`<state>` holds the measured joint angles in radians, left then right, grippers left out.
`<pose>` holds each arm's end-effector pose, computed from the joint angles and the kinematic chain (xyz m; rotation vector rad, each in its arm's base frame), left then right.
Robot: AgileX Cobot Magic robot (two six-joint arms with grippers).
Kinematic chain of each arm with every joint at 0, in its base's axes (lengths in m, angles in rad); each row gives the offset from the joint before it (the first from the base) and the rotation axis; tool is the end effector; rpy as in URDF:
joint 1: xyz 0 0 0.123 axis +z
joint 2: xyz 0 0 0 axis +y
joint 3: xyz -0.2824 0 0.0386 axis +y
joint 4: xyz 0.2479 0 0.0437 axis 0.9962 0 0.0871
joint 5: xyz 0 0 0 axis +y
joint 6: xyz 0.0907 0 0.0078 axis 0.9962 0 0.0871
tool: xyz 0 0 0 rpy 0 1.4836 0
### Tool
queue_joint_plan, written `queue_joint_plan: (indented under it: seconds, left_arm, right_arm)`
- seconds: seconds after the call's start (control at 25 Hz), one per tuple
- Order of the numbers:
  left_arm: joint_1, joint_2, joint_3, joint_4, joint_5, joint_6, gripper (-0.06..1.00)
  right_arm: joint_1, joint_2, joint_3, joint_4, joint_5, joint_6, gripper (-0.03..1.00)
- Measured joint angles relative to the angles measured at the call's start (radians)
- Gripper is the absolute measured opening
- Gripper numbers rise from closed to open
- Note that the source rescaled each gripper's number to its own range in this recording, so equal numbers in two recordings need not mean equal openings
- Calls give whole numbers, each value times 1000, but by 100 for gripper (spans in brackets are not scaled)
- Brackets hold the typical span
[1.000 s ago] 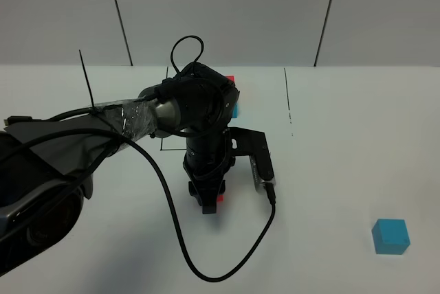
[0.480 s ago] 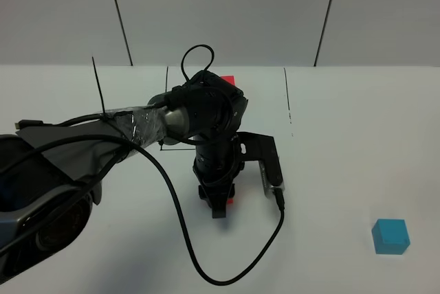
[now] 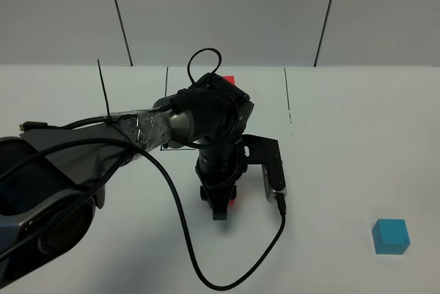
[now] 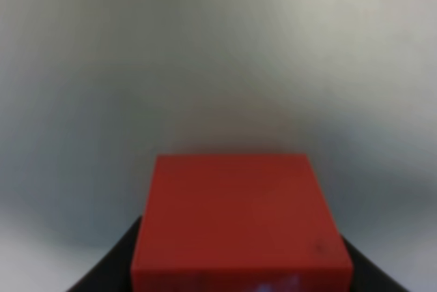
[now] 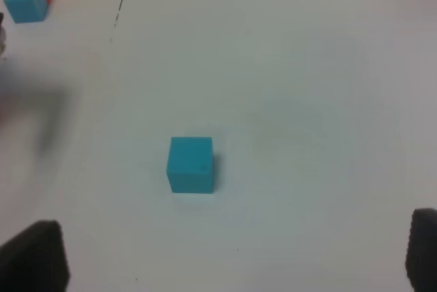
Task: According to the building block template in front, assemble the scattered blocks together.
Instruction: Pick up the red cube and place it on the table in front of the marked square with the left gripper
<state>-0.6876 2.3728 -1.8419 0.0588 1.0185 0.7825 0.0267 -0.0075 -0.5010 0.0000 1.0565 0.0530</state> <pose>0.3704 -0.2983 0.1134 2.0664 2.2221 0.0863 -0.0059 -0.0002 0.2778 0.0267 2.0318 0.0502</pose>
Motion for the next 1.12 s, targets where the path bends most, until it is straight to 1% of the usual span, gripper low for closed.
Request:
queue_joint_plan:
  seconds: [0.24, 0.32, 0.36, 0.44, 0.56, 0.64, 0.68, 0.72, 0.84, 1.0, 1.12]
  left_arm:
    - [0, 2, 0, 0, 9, 0, 1]
    - [0, 6, 0, 0, 10, 0, 4]
    - [0, 9, 0, 0, 11, 0, 10]
    - [0, 9, 0, 0, 18, 0, 28]
    - [0, 9, 0, 2, 35, 0, 63]
    - [0, 7, 0, 6, 58, 0, 82]
    - [0, 3, 0, 9, 75, 0, 89]
    - [0, -3, 0, 13, 87, 0, 94]
    - [0, -37, -15, 17, 121, -24, 100]
    - [0, -132, -25, 18, 142, -80, 100]
    - [13, -196, -29, 27, 139, -160, 100]
  right_arm:
    - [0, 0, 0, 0, 0, 0, 100]
    - [0, 0, 0, 0, 0, 0, 100]
    - [0, 0, 0, 0, 0, 0, 100]
    - [0, 0, 0, 0, 0, 0, 100]
    - [0, 0, 0, 0, 0, 0, 100]
    - [0, 0, 0, 0, 0, 0, 100]
    - [0, 0, 0, 0, 0, 0, 100]
    - [0, 0, 0, 0, 0, 0, 100]
    - [0, 0, 0, 0, 0, 0, 100]
    - [0, 0, 0, 0, 0, 0, 100]
    - [0, 0, 0, 0, 0, 0, 100]
